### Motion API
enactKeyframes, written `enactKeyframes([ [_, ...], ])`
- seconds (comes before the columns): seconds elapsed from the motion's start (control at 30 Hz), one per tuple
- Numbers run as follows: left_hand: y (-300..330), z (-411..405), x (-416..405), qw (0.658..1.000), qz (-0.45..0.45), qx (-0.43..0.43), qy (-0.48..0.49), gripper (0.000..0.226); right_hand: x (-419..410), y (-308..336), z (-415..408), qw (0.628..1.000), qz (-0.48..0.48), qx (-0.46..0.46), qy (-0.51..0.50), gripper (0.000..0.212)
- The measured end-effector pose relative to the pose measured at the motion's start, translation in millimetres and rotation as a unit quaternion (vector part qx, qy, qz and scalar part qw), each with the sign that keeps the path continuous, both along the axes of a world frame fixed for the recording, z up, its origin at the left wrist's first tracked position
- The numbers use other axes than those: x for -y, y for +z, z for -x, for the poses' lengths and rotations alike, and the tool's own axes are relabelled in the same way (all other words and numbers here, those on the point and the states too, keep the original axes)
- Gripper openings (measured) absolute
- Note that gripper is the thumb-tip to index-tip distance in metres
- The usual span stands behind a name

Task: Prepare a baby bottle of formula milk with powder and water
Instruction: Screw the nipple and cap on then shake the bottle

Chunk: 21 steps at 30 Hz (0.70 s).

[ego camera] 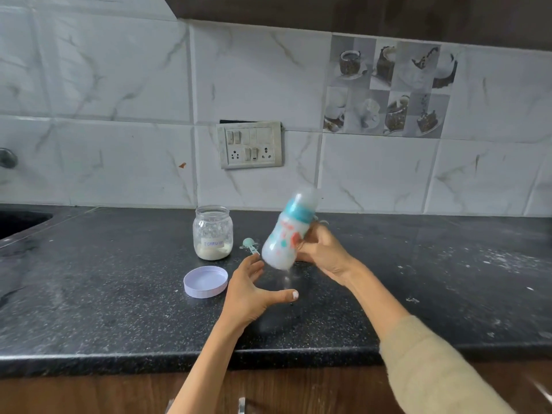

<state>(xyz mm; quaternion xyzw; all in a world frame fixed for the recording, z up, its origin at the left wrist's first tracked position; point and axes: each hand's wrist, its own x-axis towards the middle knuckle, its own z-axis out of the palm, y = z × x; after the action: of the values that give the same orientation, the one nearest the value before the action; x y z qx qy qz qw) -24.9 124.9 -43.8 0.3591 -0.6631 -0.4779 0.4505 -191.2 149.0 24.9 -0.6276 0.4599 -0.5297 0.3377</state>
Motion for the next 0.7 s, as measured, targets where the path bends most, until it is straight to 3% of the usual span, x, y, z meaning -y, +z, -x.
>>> enactKeyframes([
  [0.07,0,0,0,1.000,0.002,0.001,0.001,0.128,-1,2,-3,0.999,-0.010,-0.034,0.021,0.040],
  [0.17,1,0,0,1.000,0.006,-0.001,0.002,0.117,2,0,-3,0.999,0.031,0.021,-0.016,0.035],
  [0.27,1,0,0,1.000,0.011,-0.002,-0.002,0.120,2,1,-12,0.999,-0.009,-0.033,0.016,0.037],
  [0.37,1,0,0,1.000,0.007,-0.011,-0.002,0.114,4,0,-10,0.998,0.027,0.049,-0.015,0.036],
  [0.47,0,0,0,1.000,0.017,-0.006,-0.008,0.094,1,6,-17,1.000,-0.017,0.006,0.022,0.036],
  [0.57,0,0,0,1.000,0.009,-0.010,-0.006,0.108,1,9,-14,0.996,0.013,0.091,-0.011,0.029],
  [0.7,1,-1,0,1.000,0.026,-0.012,-0.010,0.101,-6,6,-16,0.999,-0.022,0.021,0.017,0.035],
])
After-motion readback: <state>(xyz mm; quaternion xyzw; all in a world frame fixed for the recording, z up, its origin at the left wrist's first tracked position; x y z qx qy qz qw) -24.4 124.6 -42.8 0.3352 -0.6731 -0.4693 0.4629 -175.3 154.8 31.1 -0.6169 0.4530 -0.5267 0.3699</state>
